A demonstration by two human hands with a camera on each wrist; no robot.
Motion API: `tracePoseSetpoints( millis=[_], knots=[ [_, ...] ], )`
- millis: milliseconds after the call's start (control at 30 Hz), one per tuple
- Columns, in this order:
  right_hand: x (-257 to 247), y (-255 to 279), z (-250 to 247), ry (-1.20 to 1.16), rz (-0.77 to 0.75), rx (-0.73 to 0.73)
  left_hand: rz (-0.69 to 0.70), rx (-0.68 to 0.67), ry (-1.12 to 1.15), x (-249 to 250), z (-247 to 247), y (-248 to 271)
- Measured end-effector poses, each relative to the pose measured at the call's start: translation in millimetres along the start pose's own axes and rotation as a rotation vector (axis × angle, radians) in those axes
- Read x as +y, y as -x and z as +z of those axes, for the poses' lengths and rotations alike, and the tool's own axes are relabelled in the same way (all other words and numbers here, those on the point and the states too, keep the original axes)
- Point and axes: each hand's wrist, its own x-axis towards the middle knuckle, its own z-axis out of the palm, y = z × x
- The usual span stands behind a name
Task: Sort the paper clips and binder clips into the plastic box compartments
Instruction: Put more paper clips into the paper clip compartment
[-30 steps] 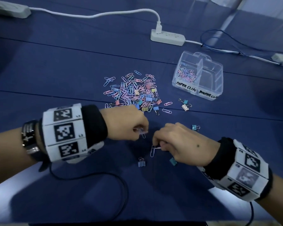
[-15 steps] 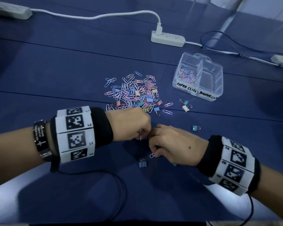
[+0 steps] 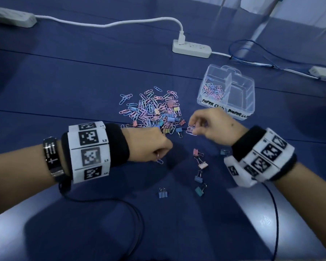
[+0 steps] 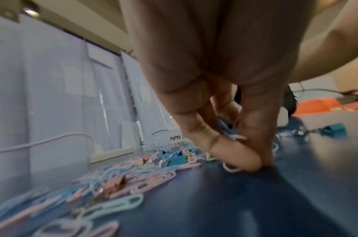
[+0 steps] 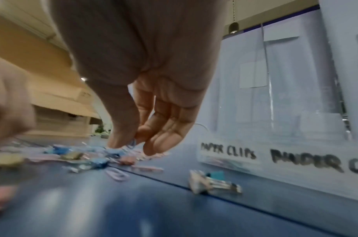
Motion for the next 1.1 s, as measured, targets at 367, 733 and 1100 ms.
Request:
tracePoseSetpoints(
  millis=[367,733,1100],
  knots=[
    [3.6,-15.9,2.9,0.192,-0.053,-0.061,-0.272,0.136,0.569,-20.3,-11.2,4.8],
    [0.2,-5.9,9.3,0.353,-0.115,-0.066,-0.411,0.125,0.910,-12.9,-17.3,-6.1],
    [6.6,-0.3,-0.7,-0.022,-0.009,0.108,-0.426,0.084,1.102,-7.1,-21.1,-10.2]
  ],
)
